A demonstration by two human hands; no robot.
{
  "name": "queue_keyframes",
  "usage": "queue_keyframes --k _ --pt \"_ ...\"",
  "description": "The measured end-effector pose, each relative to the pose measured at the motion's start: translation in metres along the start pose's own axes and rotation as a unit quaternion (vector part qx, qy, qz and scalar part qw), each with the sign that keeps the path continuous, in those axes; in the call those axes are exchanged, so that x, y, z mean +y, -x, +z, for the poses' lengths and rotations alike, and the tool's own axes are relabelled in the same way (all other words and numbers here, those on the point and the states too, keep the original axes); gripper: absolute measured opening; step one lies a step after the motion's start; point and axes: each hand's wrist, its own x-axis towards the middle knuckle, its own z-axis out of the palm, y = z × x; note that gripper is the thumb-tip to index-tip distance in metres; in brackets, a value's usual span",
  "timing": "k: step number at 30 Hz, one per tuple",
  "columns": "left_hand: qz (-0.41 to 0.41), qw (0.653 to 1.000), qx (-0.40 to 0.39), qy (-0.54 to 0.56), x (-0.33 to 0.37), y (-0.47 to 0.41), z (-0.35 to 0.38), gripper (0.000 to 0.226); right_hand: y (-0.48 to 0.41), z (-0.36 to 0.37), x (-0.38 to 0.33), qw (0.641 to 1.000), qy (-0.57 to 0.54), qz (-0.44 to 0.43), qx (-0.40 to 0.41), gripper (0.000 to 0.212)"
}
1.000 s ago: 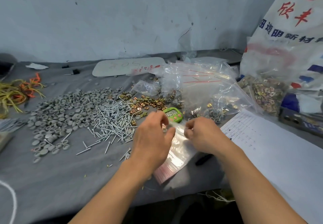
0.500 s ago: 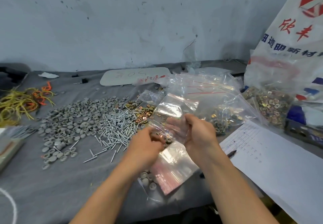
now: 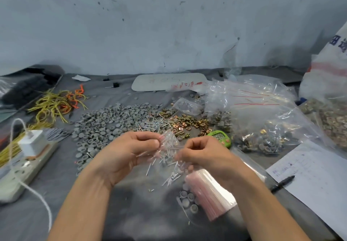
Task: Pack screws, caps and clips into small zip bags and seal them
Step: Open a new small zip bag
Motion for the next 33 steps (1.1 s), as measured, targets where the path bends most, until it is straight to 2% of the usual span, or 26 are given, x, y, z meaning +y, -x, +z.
queue_keyframes --k 3,6,8,10,12,13,14,15,17,19,22,25,28,33 --pt "-0.018 0.994 0.029 -0.101 -0.009 -0.002 -0.016 0.015 -0.006 0.005 0.000 0.996 0.052 -0.011 0.074 0.012" --pt "-0.089 0.971 -0.051 -0.217 -0.020 0.006 -0.023 0.005 -0.014 0.010 -0.001 0.964 0.175 -0.044 0.193 0.016" --pt "-0.093 0.967 -0.055 -0.229 -0.023 0.009 -0.028 0.008 -0.019 0.011 -0.004 0.933 0.229 -0.074 0.267 0.016" --pt "-0.052 0.977 0.023 -0.203 -0.022 0.007 -0.033 0.015 -0.021 0.015 -0.008 0.894 0.270 -0.112 0.340 0.019" --pt "-0.011 0.982 0.134 -0.136 -0.021 0.003 -0.037 0.019 -0.023 0.022 -0.012 0.839 0.301 -0.185 0.414 0.023" --pt "0.008 0.979 0.180 -0.097 -0.021 0.001 -0.036 0.020 -0.024 0.027 -0.014 0.820 0.313 -0.223 0.424 0.022" --pt "0.027 0.975 0.211 -0.068 -0.021 -0.001 -0.034 0.019 -0.025 0.032 -0.014 0.820 0.323 -0.246 0.403 0.019" --pt "0.043 0.972 0.225 -0.056 -0.021 -0.002 -0.029 0.018 -0.025 0.040 -0.014 0.843 0.326 -0.244 0.353 0.014" --pt "0.067 0.971 0.218 -0.073 -0.021 -0.002 -0.017 0.016 -0.027 0.060 -0.013 0.911 0.300 -0.191 0.209 0.008" --pt "0.081 0.965 0.216 -0.128 -0.024 0.000 -0.003 0.018 -0.032 0.075 -0.007 0.945 0.260 -0.159 0.122 0.027" --pt "0.078 0.936 0.257 -0.227 -0.024 0.001 0.011 0.015 -0.040 0.079 -0.005 0.958 0.233 -0.117 0.120 0.036" --pt "0.094 0.917 0.273 -0.274 -0.024 0.000 0.015 0.022 -0.045 0.067 -0.005 0.980 0.162 -0.060 0.100 0.035" --pt "0.105 0.940 0.223 -0.238 -0.024 -0.002 0.024 0.021 -0.048 0.053 -0.003 0.979 0.183 -0.042 0.083 0.041" --pt "0.073 0.979 0.103 -0.160 -0.023 -0.007 0.023 0.034 -0.052 0.033 -0.002 0.933 0.349 -0.083 0.033 0.042"
